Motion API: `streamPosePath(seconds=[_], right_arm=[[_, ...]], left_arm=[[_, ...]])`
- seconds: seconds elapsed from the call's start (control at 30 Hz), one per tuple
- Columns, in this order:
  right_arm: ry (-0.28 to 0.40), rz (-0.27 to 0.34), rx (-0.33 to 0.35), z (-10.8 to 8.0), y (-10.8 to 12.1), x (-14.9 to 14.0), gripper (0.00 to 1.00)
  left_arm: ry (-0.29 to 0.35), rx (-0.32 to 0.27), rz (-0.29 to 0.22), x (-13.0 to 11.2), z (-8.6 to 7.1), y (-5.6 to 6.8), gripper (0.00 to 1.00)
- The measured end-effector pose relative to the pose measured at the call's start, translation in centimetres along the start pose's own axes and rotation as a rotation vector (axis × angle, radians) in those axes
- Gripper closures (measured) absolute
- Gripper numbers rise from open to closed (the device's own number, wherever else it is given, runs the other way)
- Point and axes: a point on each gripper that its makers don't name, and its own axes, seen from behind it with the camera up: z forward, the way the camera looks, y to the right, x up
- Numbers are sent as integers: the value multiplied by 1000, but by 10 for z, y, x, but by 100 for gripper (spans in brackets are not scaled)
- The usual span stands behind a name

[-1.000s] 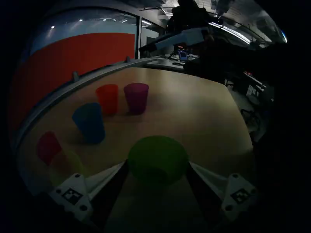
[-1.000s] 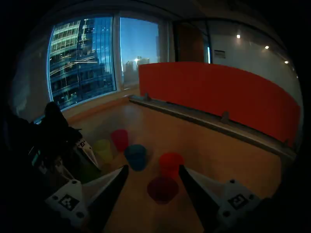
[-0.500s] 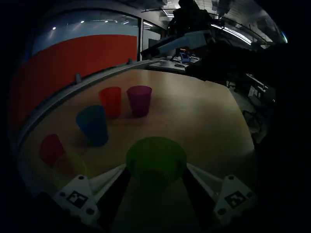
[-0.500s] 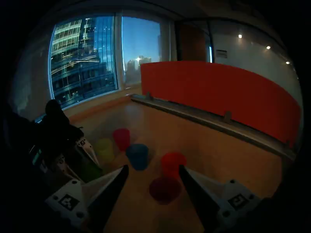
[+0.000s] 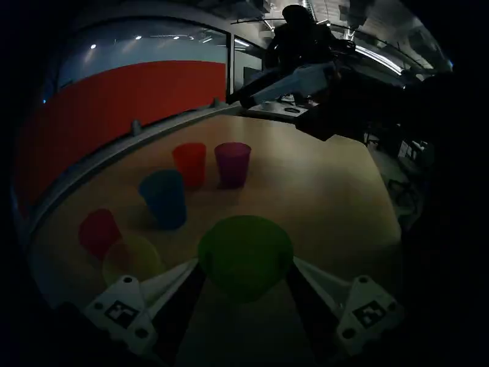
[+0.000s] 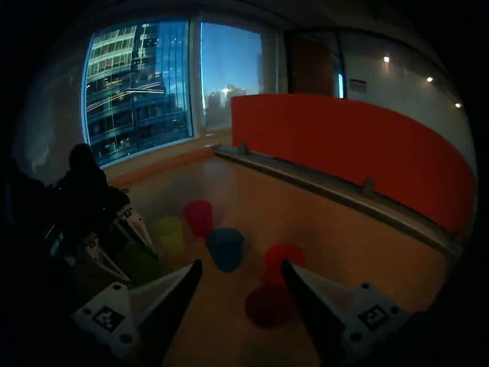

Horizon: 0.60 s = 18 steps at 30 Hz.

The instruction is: Pour water

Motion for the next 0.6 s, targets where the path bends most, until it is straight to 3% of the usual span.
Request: streamPosePath(seconds=[0.6], right_arm=[[-38,-32,34,44,-10,-4,0]], left_arm=[[77,95,-37,17,-33,-26,15]])
